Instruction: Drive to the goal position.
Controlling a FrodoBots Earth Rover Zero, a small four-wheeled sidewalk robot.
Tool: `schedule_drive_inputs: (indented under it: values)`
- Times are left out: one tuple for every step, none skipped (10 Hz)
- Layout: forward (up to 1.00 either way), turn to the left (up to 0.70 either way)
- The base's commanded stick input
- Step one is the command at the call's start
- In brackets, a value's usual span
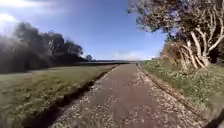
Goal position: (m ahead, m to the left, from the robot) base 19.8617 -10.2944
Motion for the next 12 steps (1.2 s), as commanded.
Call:
schedule_drive_inputs:
  values:
    - [1.00,0.00]
    - [1.00,0.00]
    - [1.00,0.00]
    - [1.00,0.00]
    - [1.00,0.00]
    - [1.00,0.00]
    - [1.00,0.00]
    - [1.00,0.00]
    - [1.00,0.00]
    - [1.00,0.00]
    - [1.00,0.00]
    - [1.00,0.00]
